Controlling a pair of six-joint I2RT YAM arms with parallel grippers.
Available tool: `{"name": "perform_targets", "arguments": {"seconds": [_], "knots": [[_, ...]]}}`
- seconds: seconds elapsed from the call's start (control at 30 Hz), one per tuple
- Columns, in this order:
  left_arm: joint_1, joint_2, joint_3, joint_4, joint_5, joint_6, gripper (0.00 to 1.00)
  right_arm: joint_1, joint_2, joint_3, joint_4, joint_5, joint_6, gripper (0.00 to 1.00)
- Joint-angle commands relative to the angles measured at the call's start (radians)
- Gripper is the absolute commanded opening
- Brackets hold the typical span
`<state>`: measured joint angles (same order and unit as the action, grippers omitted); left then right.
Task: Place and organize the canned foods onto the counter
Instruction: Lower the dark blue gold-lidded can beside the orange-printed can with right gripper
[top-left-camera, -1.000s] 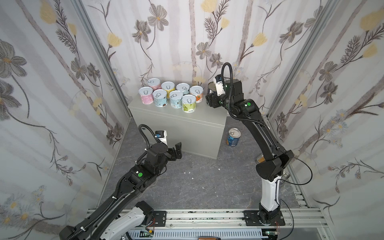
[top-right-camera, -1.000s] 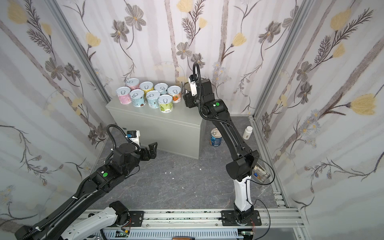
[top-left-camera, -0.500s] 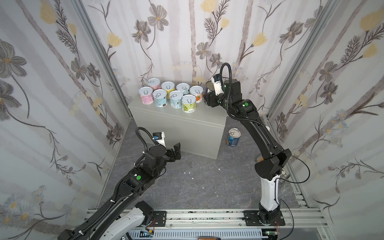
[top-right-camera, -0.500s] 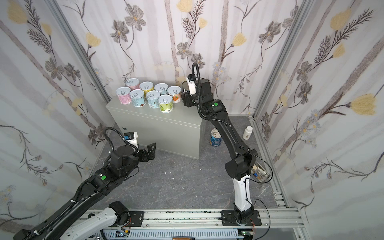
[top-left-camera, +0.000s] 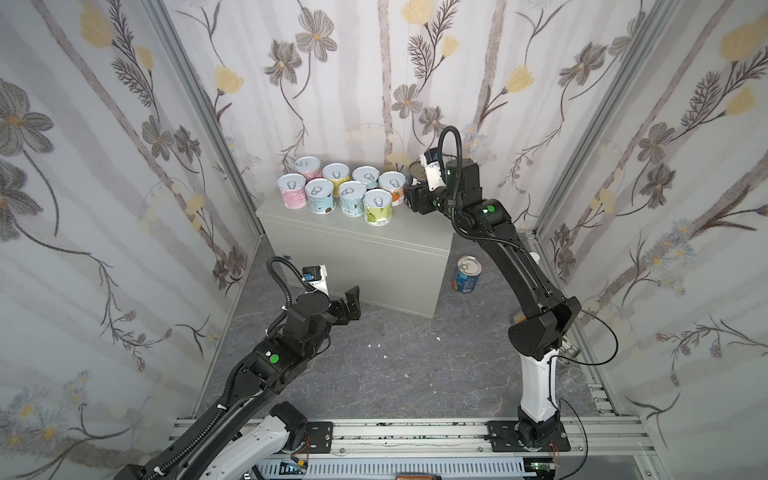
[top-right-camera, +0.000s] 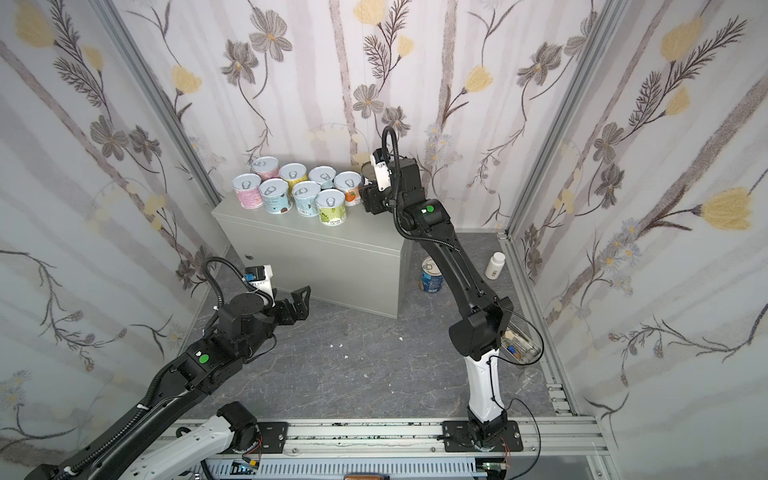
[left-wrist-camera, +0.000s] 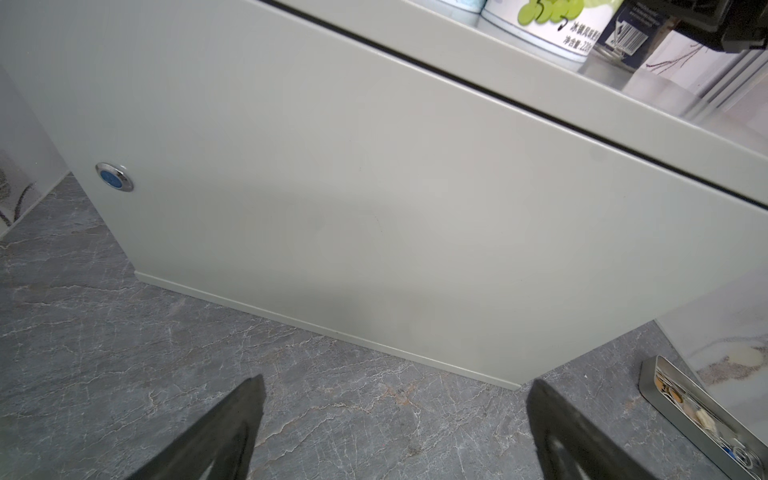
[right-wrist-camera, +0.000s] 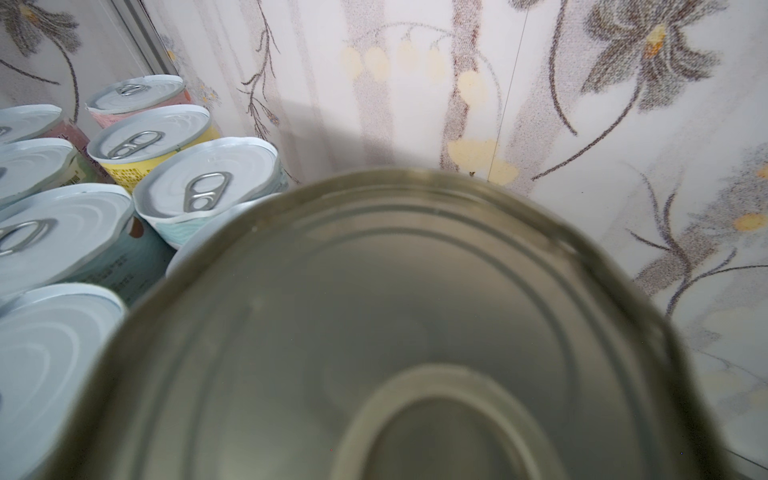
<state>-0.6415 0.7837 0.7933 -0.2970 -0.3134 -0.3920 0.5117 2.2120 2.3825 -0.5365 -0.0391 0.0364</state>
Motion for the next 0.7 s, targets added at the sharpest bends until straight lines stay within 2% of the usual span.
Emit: {"name": "perform_targets", "arguments": {"seconds": [0.0, 0.4, 0.67], "knots": [[0.002, 0.000, 0.003, 0.019, -0.015, -0.004, 1.00, 0.000, 0.003, 0.009, 0.054, -0.020, -0.002, 0.79], [0.001, 0.002, 0.021, 0.016, -0.010, -0.010, 1.00, 0.000, -0.031, 0.009, 0.043, -0.035, -0.006, 0.89], [0.001, -0.026, 0.070, -0.044, -0.040, 0.009, 1.00, 0.001, -0.109, 0.008, -0.003, -0.027, -0.004, 0.99]]}}
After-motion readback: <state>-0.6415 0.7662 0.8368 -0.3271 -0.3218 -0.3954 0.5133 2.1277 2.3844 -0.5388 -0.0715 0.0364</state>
